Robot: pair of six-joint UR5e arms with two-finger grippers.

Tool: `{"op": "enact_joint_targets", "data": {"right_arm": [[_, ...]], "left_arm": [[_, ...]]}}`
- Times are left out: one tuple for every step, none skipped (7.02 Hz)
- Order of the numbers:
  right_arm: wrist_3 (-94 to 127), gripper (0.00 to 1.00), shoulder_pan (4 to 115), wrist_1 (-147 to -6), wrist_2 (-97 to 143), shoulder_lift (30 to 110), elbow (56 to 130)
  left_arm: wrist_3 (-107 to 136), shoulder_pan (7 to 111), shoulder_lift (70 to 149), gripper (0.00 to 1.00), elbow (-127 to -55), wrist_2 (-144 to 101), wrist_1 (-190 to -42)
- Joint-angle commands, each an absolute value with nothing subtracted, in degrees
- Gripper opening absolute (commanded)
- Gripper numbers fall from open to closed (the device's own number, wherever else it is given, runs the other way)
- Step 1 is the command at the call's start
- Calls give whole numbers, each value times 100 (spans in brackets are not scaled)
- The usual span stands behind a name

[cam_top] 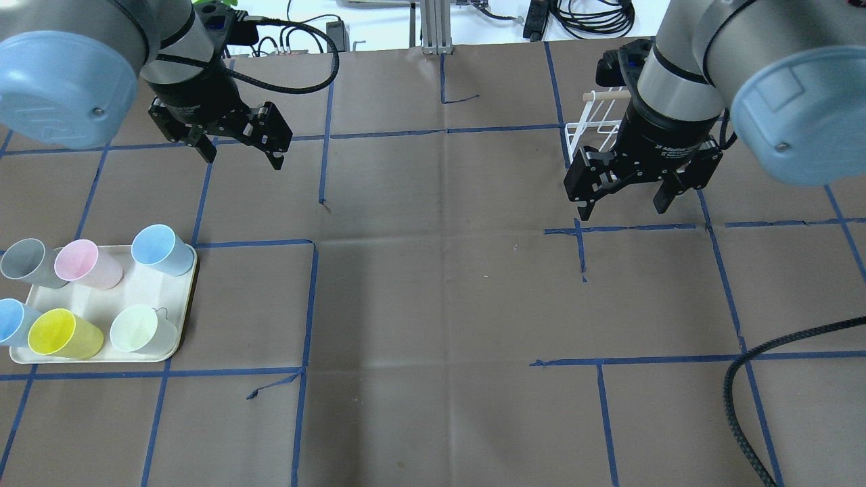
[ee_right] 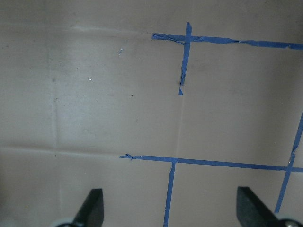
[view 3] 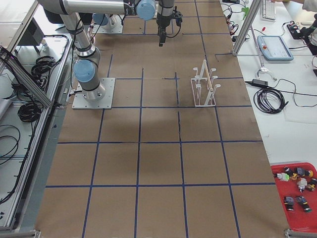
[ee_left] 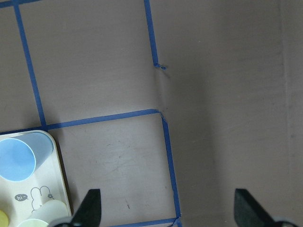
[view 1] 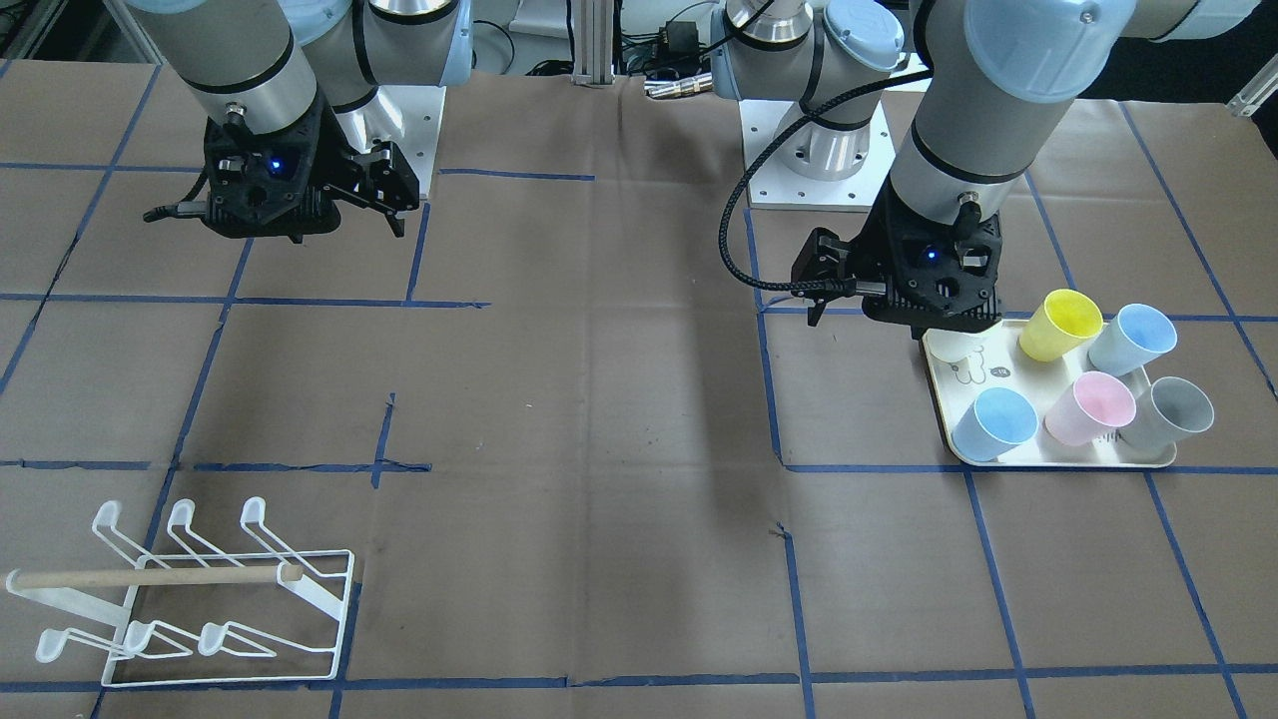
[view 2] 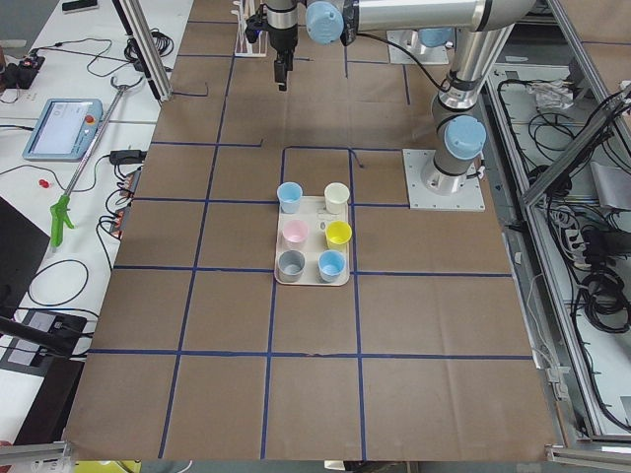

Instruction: Transfer IKEA cup to right arm and place on rack

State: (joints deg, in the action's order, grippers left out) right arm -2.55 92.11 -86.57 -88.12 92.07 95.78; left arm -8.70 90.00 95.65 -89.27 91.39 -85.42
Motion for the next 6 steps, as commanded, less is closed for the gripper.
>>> {"op": "enact_joint_targets", "data": {"right_arm": [[-255,100,9211,-8666,-8798,9202,9580],[-255,100,9211,-8666,-8798,9202,9580],[-255,100,9211,-8675,-8789,9202,9580],[-255,100,9211,-8675,-8780,9211,9580],[-246,100,9211,-8675,-8780,9202,9580],[-246,100,9211,-8675,-8772,9202,9580]], "left_arm": [[-870,9000,9562,100,-8930,9132,-8534],[-870,9000,9562,100,-8930,9141,-8534],[-870,9000,9562,100,-8921,9141,-8534],[-870,9000,9562,100,-8921,9141,-8534],[-861,9000,9562,100,-8912,9141,-8534],[-870,9000,9571,100,-8869,9141,-8525]]}}
